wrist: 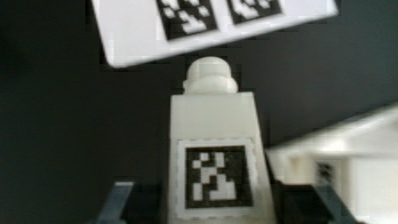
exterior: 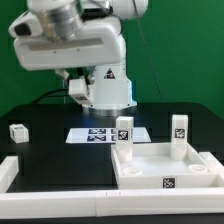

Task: Assemble square table

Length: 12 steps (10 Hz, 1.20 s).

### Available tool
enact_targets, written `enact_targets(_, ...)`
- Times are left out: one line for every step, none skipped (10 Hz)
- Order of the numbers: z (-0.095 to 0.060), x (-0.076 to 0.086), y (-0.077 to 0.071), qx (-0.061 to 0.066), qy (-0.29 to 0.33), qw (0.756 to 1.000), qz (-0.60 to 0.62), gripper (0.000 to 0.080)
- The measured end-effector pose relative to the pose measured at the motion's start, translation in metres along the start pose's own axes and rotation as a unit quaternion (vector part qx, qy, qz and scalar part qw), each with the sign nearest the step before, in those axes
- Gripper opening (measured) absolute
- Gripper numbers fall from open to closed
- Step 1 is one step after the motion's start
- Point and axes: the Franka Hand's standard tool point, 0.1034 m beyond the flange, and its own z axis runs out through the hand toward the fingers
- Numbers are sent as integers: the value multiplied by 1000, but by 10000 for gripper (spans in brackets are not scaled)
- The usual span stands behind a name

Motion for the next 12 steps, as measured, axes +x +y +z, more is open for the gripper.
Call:
enact_targets(-18, 11, -19, -6, 40, 999, -9, 288)
enact_targets(-31, 19, -39, -10, 79, 997, -16, 288)
enact_targets(-31, 23, -39, -8, 108, 994, -20, 288)
enact_targets(-31, 27, -38, -6, 151, 988, -19, 288)
enact_targets(-32, 27, -39, -3, 187, 982, -21, 288)
enact_targets(-32, 28, -39, -3, 220, 975, -22, 288)
enact_targets(-34, 31, -44, -5, 245, 969, -9, 288)
enact_targets(-48, 40, -71, -24, 294, 955, 13, 288)
enact_targets(-55, 46, -101, -35, 331, 943, 12, 288)
enact_targets(-56, 50, -125, -29, 367, 930, 25, 288)
enact_targets(-46, 52, -154, -1, 402, 915, 43, 288)
enact_targets(-28, 50, -182, 40, 418, 906, 59, 288)
